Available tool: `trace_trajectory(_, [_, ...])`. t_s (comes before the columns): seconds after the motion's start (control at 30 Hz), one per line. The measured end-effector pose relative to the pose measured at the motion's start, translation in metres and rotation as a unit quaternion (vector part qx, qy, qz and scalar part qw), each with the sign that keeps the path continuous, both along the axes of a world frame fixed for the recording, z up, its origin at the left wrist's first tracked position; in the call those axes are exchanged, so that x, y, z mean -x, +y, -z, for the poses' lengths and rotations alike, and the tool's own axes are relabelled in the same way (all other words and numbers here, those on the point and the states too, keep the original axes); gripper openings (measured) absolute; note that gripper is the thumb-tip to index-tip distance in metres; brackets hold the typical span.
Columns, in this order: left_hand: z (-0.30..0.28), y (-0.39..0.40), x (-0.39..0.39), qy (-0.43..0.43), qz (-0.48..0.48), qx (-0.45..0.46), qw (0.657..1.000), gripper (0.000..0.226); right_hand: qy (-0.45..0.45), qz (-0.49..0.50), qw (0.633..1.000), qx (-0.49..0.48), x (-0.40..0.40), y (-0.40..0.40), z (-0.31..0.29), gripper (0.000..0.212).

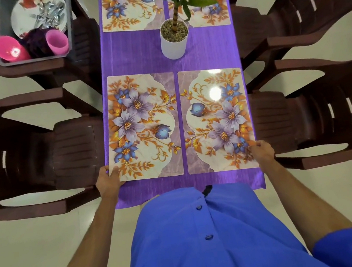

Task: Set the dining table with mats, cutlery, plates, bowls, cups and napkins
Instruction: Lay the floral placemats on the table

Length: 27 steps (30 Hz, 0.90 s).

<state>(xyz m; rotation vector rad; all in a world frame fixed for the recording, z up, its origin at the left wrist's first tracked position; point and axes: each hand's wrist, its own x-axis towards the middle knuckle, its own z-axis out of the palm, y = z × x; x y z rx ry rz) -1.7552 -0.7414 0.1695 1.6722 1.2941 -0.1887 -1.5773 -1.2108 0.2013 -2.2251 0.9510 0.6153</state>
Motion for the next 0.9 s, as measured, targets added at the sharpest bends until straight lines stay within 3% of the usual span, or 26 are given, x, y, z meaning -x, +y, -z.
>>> trace_trajectory(0.17, [-0.003, -0.001, 0.002, -0.012, 0.003, -0.003, 1.000, 0.048, -0.032, 0.024, 0.999, 0.003, 0.007, 0.002, -0.004, 0.040])
trace_trajectory(0.37, [-0.014, -0.009, 0.006, -0.004, 0.038, -0.086, 0.996, 0.076, -0.042, -0.087, 0.992, 0.078, 0.021, -0.009, 0.003, 0.044])
trace_trajectory(0.5, [-0.009, -0.008, 0.021, 0.086, 0.182, -0.178, 0.963, 0.105, -0.012, -0.160, 0.983, 0.089, 0.045, -0.015, 0.004, 0.072])
trace_trajectory(0.6, [-0.004, -0.010, 0.032, 0.106, 0.199, -0.172, 0.959, 0.111, 0.006, -0.199, 0.978, 0.057, 0.062, -0.021, 0.009, 0.101])
trace_trajectory(0.67, [-0.002, -0.009, 0.036, 0.103, 0.195, -0.158, 0.963, 0.111, 0.010, -0.212, 0.977, 0.035, 0.071, -0.026, 0.011, 0.109])
trace_trajectory(0.73, [-0.001, -0.007, 0.035, 0.099, 0.191, -0.144, 0.966, 0.110, 0.005, -0.219, 0.976, 0.013, 0.074, -0.031, 0.009, 0.108])
trace_trajectory(0.9, [-0.007, -0.002, 0.031, 0.079, 0.185, -0.120, 0.972, 0.101, -0.026, -0.227, 0.973, 0.013, 0.072, -0.042, 0.008, 0.084])
